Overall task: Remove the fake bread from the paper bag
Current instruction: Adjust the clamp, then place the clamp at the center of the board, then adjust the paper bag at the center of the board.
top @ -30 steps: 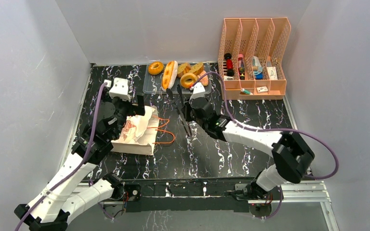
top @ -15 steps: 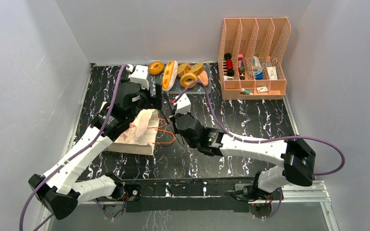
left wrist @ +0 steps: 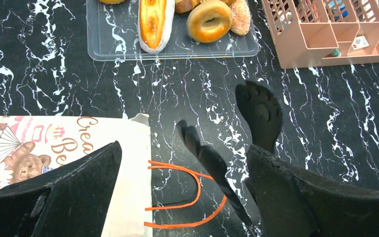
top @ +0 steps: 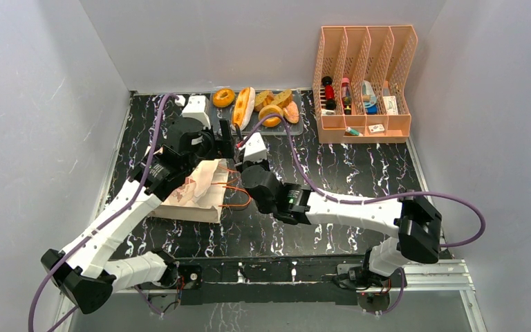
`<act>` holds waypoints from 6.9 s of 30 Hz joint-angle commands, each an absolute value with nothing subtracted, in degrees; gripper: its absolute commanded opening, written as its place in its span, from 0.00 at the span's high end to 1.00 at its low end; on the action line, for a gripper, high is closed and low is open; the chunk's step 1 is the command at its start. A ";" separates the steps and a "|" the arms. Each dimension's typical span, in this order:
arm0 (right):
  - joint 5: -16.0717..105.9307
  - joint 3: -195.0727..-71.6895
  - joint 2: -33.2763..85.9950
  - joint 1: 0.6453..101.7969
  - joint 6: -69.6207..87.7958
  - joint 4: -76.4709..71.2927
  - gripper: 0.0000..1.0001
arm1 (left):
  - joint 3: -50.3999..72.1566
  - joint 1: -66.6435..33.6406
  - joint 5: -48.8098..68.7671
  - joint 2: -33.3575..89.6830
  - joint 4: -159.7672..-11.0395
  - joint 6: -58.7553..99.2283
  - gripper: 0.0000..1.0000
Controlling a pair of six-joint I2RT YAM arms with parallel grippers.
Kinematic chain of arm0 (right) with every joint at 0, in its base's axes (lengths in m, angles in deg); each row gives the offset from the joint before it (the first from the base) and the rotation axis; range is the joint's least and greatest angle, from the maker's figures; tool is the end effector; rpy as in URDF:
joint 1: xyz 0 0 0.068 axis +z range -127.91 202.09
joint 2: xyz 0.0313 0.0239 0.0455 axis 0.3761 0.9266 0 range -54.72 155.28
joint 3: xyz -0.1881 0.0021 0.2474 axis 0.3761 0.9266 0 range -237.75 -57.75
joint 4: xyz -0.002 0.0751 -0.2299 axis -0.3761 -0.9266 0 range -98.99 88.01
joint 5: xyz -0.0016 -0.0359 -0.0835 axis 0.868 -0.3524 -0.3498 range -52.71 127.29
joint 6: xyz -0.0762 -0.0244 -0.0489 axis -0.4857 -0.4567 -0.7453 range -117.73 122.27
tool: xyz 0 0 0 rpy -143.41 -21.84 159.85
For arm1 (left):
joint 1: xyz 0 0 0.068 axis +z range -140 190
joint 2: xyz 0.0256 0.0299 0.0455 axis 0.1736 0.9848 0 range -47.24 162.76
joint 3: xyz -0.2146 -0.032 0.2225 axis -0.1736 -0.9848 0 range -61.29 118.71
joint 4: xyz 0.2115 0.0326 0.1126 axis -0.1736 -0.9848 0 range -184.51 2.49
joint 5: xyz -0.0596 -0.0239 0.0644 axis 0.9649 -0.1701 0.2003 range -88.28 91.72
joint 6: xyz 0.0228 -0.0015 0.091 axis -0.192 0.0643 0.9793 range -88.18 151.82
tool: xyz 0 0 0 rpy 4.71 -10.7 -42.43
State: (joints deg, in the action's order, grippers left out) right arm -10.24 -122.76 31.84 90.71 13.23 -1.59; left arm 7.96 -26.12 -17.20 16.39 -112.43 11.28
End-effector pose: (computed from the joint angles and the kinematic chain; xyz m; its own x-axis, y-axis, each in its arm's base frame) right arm 0.1873 0.3073 0.3424 -0.2010 -0.1612 -0.9662 -0.3460 0.9345 -0.0839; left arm 0.2163 -0.1239 0.4158 -0.3590 -0.1489 -0.9214 0.1970 0.9529 -0.2307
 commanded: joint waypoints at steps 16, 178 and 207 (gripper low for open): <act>-17.55 -132.50 36.21 88.18 11.72 3.06 1.00 | 2.25 -25.86 -19.88 14.51 -108.37 7.62 1.00; 21.02 -103.92 42.77 64.79 13.20 11.67 0.17 | -11.45 -32.42 -51.85 21.52 -110.12 23.82 1.00; 19.89 -104.24 25.55 65.03 17.13 8.87 0.16 | 5.57 -22.45 -31.67 4.99 -118.56 -5.75 1.00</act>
State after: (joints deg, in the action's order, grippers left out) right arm 18.63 -101.17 28.06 65.05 16.56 8.40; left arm 4.53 -23.06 -37.96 6.64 -117.51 2.71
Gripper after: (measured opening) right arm 0.836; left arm 0.015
